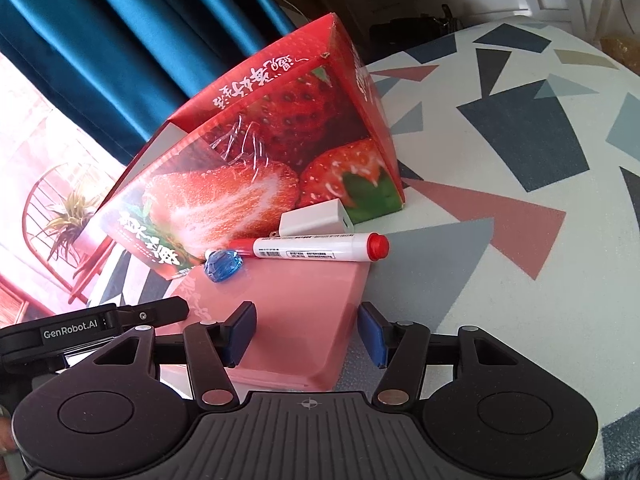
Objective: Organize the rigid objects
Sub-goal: 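Grasp the pink-lidded white case with the left gripper and lift it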
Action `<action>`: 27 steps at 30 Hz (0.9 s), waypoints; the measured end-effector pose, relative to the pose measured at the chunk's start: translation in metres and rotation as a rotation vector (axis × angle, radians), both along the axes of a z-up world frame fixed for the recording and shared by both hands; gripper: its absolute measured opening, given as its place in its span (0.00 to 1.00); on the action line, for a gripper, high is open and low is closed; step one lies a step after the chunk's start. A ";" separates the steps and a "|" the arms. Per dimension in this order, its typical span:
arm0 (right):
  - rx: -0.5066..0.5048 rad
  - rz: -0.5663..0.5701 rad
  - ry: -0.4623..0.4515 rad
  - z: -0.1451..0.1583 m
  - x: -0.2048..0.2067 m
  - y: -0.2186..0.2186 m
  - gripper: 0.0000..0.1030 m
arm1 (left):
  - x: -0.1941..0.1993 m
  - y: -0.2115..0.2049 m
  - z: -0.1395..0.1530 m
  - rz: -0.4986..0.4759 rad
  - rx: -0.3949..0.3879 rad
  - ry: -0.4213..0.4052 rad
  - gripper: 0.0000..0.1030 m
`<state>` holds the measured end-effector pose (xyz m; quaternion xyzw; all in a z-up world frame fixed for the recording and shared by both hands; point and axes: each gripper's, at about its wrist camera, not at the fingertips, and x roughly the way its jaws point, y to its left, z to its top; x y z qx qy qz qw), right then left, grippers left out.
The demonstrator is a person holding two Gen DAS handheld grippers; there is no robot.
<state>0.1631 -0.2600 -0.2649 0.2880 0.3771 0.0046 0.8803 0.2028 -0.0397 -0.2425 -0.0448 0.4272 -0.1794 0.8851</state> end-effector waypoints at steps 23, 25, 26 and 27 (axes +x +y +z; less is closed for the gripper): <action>0.086 -0.014 0.025 -0.001 0.001 -0.002 0.52 | -0.005 0.005 0.010 0.033 -0.007 0.001 0.53; 0.101 -0.017 0.026 0.001 0.000 -0.003 0.52 | -0.008 0.006 0.012 0.033 -0.007 -0.002 0.53; 0.107 -0.019 0.026 0.001 0.000 -0.003 0.52 | -0.009 0.007 0.013 0.034 -0.006 -0.001 0.53; 0.113 -0.018 0.027 0.002 0.000 -0.003 0.52 | -0.010 0.007 0.014 0.036 -0.003 0.000 0.53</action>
